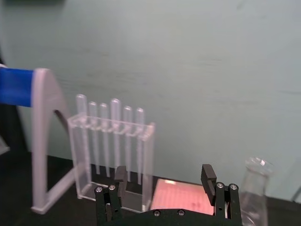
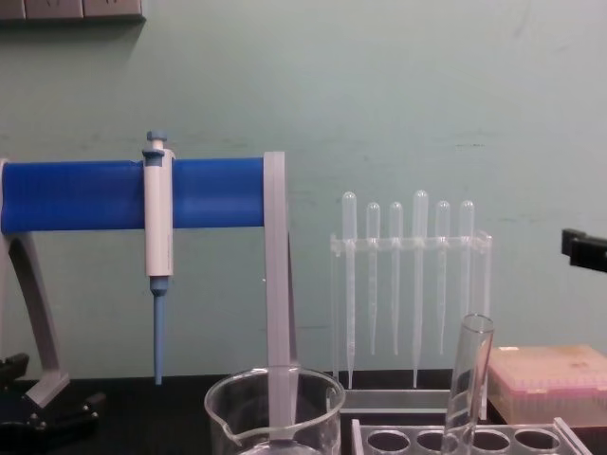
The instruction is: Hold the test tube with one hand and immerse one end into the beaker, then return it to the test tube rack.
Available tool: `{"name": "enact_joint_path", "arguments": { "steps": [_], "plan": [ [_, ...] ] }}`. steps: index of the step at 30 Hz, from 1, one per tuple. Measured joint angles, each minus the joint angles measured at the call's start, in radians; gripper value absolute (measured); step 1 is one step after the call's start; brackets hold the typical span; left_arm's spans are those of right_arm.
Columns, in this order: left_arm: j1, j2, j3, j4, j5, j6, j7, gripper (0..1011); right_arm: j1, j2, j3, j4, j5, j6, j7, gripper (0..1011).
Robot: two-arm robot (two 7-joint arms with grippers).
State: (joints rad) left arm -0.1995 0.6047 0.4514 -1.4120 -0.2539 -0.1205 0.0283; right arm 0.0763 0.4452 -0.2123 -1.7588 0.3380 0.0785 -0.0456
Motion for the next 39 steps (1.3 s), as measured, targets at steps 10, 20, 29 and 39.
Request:
{"name": "enact_joint_path", "arguments": {
  "steps": [10,20,29,39],
  "plan": [
    [0.000,0.000,0.000,0.000,0.000,0.000,0.000,1000,-0.019,-0.049,0.012,0.053,-0.045,-0.020,-0.037,1002],
    [0.000,0.000,0.000,0.000,0.000,0.000,0.000,1000,-0.008,-0.025,-0.022,0.061,-0.139,-0.005,-0.023,1000],
    [0.000,0.000,0.000,0.000,0.000,0.000,0.000,1000,-0.009,-0.029,-0.018,0.061,-0.127,-0.005,-0.023,1002],
    [0.000,0.000,0.000,0.000,0.000,0.000,0.000,1000,-0.010,-0.030,-0.016,0.060,-0.121,-0.005,-0.025,1002]
  ]
}}
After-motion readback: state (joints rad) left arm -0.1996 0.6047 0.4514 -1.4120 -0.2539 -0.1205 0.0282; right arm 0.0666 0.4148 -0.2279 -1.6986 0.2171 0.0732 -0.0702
